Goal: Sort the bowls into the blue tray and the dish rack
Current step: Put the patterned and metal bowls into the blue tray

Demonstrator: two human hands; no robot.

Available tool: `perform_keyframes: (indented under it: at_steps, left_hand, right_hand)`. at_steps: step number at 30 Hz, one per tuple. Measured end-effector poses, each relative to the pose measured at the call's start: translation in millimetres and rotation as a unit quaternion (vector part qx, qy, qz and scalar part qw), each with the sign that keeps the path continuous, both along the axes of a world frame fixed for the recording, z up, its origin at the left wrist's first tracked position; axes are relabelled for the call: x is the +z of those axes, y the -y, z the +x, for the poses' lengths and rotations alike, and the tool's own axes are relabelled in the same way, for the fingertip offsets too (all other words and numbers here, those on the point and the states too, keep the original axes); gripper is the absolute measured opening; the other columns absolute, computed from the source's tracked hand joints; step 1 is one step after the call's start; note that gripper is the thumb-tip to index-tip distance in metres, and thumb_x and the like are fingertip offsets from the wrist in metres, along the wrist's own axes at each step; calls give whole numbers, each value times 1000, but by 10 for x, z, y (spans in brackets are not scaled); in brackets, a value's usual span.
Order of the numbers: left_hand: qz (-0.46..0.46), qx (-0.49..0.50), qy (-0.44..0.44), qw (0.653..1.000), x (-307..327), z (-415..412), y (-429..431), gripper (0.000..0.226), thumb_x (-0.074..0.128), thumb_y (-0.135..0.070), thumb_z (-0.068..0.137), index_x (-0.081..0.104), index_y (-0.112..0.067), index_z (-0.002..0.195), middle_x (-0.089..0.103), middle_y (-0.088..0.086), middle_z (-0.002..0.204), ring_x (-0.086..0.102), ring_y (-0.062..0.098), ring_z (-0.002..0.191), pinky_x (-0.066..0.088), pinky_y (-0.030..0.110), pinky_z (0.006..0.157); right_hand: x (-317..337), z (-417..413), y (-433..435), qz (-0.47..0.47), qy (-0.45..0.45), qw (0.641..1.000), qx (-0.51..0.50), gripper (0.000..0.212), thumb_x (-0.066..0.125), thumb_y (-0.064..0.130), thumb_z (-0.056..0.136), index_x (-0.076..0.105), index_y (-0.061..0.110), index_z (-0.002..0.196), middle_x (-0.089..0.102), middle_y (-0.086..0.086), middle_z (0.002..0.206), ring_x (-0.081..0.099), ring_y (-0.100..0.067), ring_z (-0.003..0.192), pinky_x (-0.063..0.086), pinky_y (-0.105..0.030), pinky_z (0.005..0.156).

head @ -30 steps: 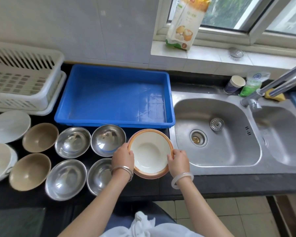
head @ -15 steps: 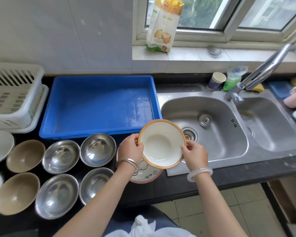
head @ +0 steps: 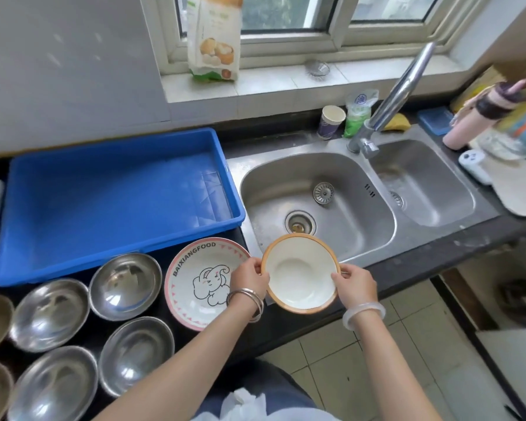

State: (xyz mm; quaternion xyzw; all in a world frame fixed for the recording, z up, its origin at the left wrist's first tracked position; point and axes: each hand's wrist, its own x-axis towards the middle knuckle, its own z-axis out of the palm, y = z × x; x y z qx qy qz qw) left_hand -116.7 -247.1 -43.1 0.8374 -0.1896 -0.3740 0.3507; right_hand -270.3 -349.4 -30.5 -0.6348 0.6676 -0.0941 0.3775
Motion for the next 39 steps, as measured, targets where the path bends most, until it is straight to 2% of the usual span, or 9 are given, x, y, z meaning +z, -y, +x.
perform_keyframes:
  at_steps: [13, 19, 21, 24, 27, 32, 35, 37, 39]
  left_hand:
    - [14, -15, -17, 1000, -123, -32, 28, 17, 63, -12, 83, 61, -14, 100, 64, -1, 93, 57, 13, 83, 45, 23, 72]
    - [-12, 3, -43, 999, -145, -20, -20, 19, 65, -15, 83, 62, -15, 102, 65, -3, 94, 57, 10, 83, 47, 23, 75]
    - [-20, 14, -52, 998, -143, -8, -46, 21, 64, -18, 83, 62, -15, 104, 67, -1, 98, 58, 12, 86, 50, 26, 79]
    - [-32, 38, -44, 998, -114, 82, -132, 24, 62, -21, 85, 63, -16, 108, 66, -3, 102, 59, 13, 91, 50, 28, 83]
    - [-39, 61, -19, 997, -79, 246, -291, 23, 61, -20, 85, 63, -17, 108, 66, -2, 104, 61, 17, 100, 50, 29, 85]
    - [-14, 118, 32, 992, -53, 496, -678, 28, 60, -20, 87, 60, -17, 115, 61, 4, 125, 55, 21, 117, 42, 27, 89]
    - [14, 138, 72, 988, -49, 581, -905, 33, 61, -19, 86, 57, -17, 118, 55, 8, 131, 51, 25, 120, 41, 32, 95]
    - [19, 152, 80, 985, -47, 596, -1011, 39, 62, -16, 85, 53, -13, 123, 53, 10, 132, 50, 26, 120, 40, 36, 99]
    - [21, 165, 77, 983, -60, 593, -1072, 45, 62, -14, 84, 50, -11, 127, 53, 10, 131, 50, 27, 119, 42, 38, 100]
  right_hand:
    - [-145, -80, 7, 26, 5, 1000, -1, 22, 53, 10, 88, 69, 14, 103, 65, -1, 87, 55, -18, 82, 40, -27, 75]
    - [-140, -98, 2, 44, 6, 998, 42, 30, 43, 28, 96, 60, 16, 117, 62, 3, 96, 53, -16, 88, 38, -28, 77]
    - [-114, -98, -12, 42, -5, 997, 62, 35, 40, 31, 97, 56, 17, 125, 65, 0, 105, 55, -19, 96, 41, -30, 80]
    - [-30, -37, -19, 5, -25, 997, 76, 42, 40, 32, 97, 45, 17, 136, 58, -7, 131, 52, -28, 119, 41, -37, 95]
    - [92, 150, -12, -66, -16, 990, 127, 39, 40, 29, 97, 47, 17, 134, 58, -8, 131, 50, -28, 122, 40, -36, 97]
    - [125, 737, -132, -65, 15, 952, 298, 37, 42, 30, 97, 50, 19, 132, 59, -1, 131, 53, -19, 121, 40, -28, 97]
    - [41, 1113, -218, -33, -72, 910, 406, 42, 43, 33, 96, 45, 18, 136, 58, -8, 131, 53, -24, 119, 41, -34, 97]
    - [-8, 1300, -254, -67, -129, 879, 454, 39, 43, 32, 95, 49, 15, 130, 58, -13, 126, 51, -29, 118, 42, -39, 97]
    - [-60, 1439, -273, -101, -168, 852, 486, 31, 42, 31, 94, 53, 15, 119, 63, -13, 113, 55, -31, 108, 45, -39, 86]
